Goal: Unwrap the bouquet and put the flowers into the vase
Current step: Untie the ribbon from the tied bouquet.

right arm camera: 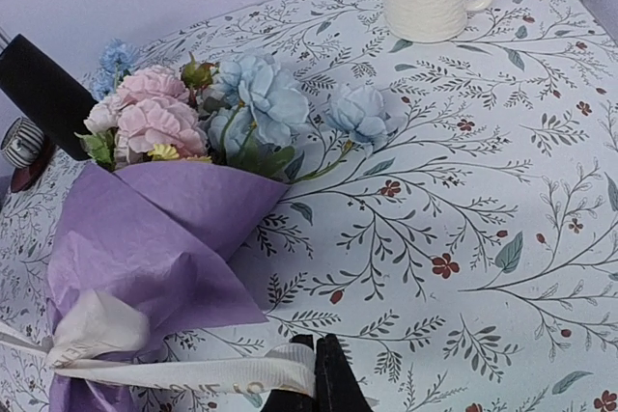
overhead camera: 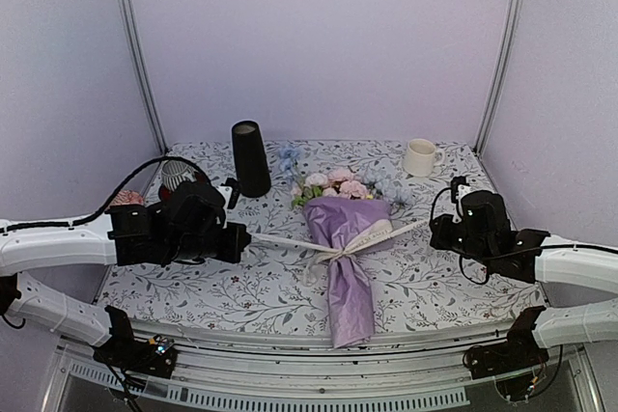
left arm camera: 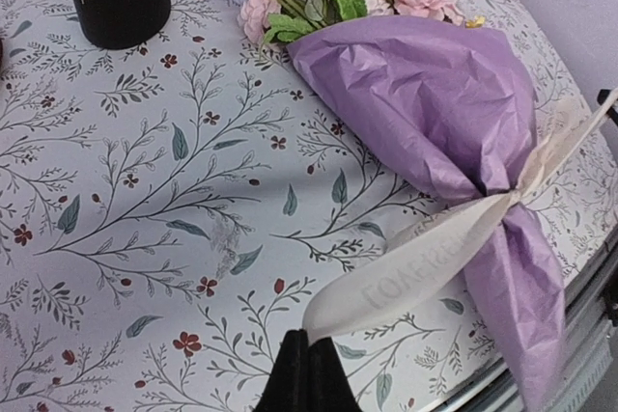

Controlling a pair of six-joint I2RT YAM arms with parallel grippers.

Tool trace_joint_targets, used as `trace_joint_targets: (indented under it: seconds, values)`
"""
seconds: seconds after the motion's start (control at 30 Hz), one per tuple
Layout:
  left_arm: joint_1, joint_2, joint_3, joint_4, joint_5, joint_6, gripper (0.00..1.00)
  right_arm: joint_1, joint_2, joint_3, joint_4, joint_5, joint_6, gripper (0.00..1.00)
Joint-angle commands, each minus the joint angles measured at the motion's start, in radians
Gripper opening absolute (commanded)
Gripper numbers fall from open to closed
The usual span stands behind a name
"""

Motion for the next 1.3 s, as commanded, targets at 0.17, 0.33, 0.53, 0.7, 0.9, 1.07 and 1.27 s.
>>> trace_joint_targets:
  seconds: [0.17,0.33,0.53,0.7,0.9,1.07,1.27]
  values:
    - [0.088,0.015,-0.064,0.078,0.093,0.020,0.00,-0.034,0.072,0.019,-0.017,0.087,-0.024,0.02]
    - [0.153,0.037,-0.081,0.131,0.188,0.044,0.00,-0.088,0.127,0.050,-0.006,0.123,-0.006,0.02]
    - [0.214,0.034,-0.054,0.138,0.246,0.087,0.00,-0.160,0.208,0.139,0.007,0.086,-0.064,0.02]
    - [0.256,0.040,-0.058,0.152,0.258,0.097,0.00,-0.168,0.259,0.147,0.033,0.176,-0.048,0.02]
    - [0.269,0.039,-0.039,0.159,0.326,0.078,0.00,-0.170,0.265,0.046,0.134,0.253,0.014,0.02]
    - [0.267,0.054,0.018,0.165,0.411,0.091,0.00,-0.172,0.268,0.043,0.131,0.278,0.024,0.02]
    - [0.267,0.060,0.116,0.141,0.409,0.114,0.00,-0.173,0.270,0.036,0.134,0.285,0.038,0.02]
